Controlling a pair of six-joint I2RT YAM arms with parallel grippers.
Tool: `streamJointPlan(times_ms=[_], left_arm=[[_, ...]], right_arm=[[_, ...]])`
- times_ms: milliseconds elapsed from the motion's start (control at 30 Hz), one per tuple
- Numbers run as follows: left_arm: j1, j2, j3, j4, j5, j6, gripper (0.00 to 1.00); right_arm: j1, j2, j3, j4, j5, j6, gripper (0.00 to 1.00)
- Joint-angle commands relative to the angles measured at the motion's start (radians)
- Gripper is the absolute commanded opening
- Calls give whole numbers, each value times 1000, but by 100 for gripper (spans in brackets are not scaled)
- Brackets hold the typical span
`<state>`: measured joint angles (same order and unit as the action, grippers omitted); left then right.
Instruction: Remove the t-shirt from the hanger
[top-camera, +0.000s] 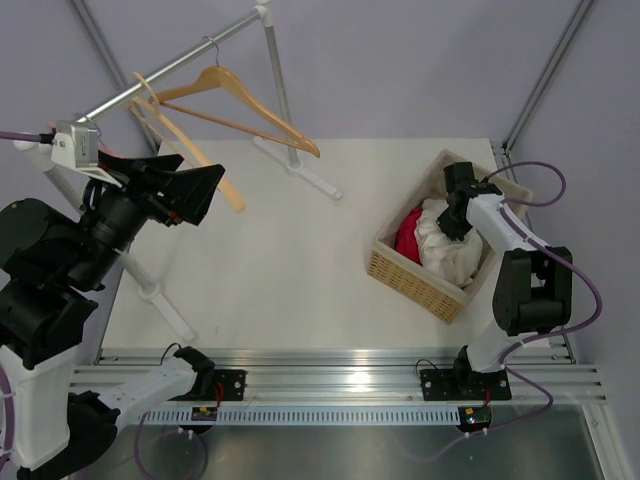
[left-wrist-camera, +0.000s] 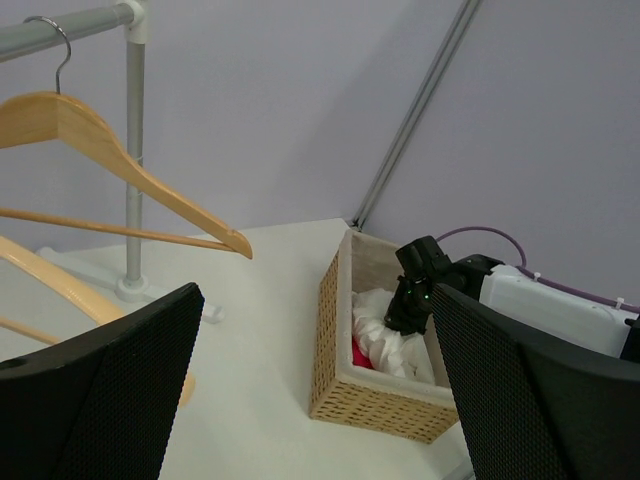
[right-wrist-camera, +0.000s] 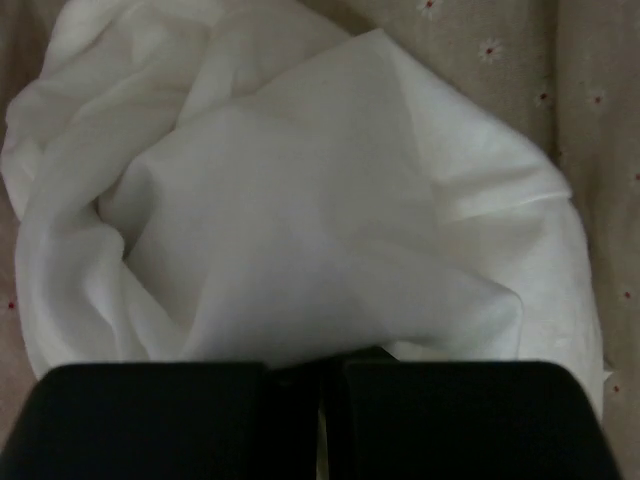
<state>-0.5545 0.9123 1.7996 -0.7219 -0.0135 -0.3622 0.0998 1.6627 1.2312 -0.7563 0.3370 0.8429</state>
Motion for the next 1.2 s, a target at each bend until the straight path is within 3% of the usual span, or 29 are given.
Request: streamJointPlan(times_ms=[0, 100, 200, 233, 333, 367, 400, 567, 800, 933, 1167], left_arm=[[-2, 23, 40, -10, -19, 39, 99], [-2, 46, 58, -8, -20, 42, 99], [-2, 76, 87, -5, -11, 52, 99], [-2, 82, 95, -4, -11, 60, 99], [-2, 103, 98, -1, -55, 55, 99], [-2, 111, 89, -1, -72, 45, 99], [-2, 112, 80, 2, -98, 43, 99], [-2, 122, -12, 22, -155, -3, 99], [-4, 151, -109, 41, 3, -60, 99], [-2, 143, -135, 44, 73, -64, 99], [-10, 82, -235, 48, 191, -98, 99]], right_arm=[[-12, -15, 42, 34, -3, -16, 0], [-12, 6, 115, -9, -9, -77, 0], [-12, -56, 192, -53, -32, -157, 33], [-12, -81, 212, -72, -35, -174, 56], [-12, -176, 298, -156, -30, -241, 82], [-12, -191, 319, -185, -32, -255, 95], [-12, -219, 356, -237, -44, -289, 100], [-14, -326, 364, -278, -235, -393, 99], [-9, -494, 504, -370, -487, -501, 100], [-9, -578, 488, -295, -815, -502, 100], [-9, -670, 467, -213, -817, -443, 100]])
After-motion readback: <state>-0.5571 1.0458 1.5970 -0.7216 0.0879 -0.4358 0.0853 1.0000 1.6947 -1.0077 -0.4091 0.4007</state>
